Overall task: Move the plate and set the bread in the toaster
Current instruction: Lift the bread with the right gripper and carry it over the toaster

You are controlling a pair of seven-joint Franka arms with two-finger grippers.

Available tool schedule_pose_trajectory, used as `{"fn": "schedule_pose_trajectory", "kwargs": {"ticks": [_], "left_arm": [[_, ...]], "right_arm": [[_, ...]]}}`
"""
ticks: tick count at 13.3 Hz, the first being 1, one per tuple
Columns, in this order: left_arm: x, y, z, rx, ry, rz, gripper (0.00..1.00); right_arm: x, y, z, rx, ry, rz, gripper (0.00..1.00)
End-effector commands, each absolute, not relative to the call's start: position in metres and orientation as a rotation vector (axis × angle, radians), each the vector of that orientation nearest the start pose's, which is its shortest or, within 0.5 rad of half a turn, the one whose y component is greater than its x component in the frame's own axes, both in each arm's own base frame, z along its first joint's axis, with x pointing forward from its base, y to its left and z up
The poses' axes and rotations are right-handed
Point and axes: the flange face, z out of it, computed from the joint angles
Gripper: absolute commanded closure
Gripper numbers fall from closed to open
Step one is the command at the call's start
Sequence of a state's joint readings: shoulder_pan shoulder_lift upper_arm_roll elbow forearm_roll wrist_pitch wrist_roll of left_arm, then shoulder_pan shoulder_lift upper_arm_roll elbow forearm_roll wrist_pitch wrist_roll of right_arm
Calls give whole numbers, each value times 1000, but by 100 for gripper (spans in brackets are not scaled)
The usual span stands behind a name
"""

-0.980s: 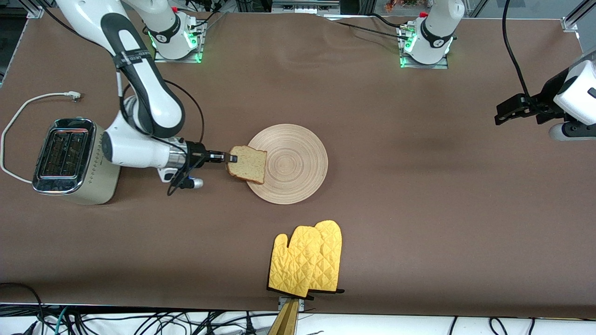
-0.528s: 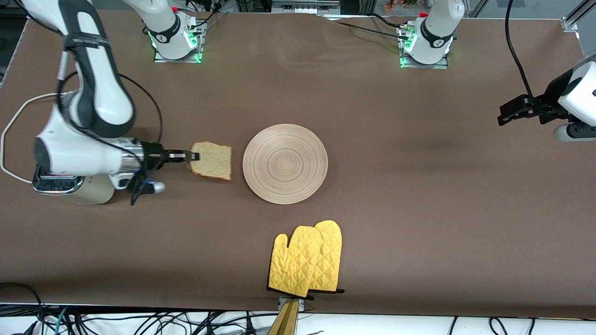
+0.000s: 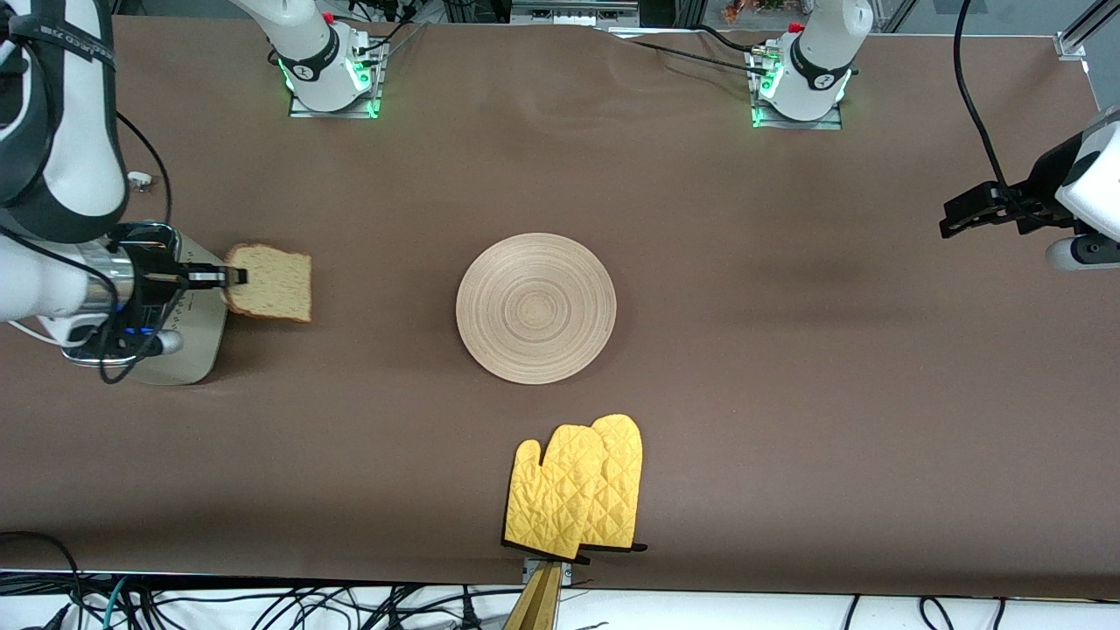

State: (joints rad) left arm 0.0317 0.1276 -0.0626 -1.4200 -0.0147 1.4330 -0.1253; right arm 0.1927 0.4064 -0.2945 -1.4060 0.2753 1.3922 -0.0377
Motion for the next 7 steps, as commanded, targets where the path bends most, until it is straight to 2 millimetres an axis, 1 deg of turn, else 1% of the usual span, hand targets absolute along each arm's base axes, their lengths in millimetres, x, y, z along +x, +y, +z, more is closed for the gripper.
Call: {"fn": "schedule_pose_trajectory", "kwargs": {"ticks": [1, 2, 3, 5, 7], "left_arm": [[576, -16, 611, -3172, -119, 196, 0], [576, -15, 611, -3171, -121, 199, 0], [576, -16, 611, -3174, -121, 199, 0], [576, -16, 611, -3176, -121, 200, 0], [576, -15, 610, -3175, -123, 204, 0]], "right_arm": [[627, -45, 490, -2983, 196, 589, 100], [625, -60, 492, -3016, 231, 596, 100], [624, -70, 494, -3058, 243, 605, 100], [619, -94, 497, -3117, 245, 623, 100], [616, -119, 500, -3144, 321, 619, 100]]}}
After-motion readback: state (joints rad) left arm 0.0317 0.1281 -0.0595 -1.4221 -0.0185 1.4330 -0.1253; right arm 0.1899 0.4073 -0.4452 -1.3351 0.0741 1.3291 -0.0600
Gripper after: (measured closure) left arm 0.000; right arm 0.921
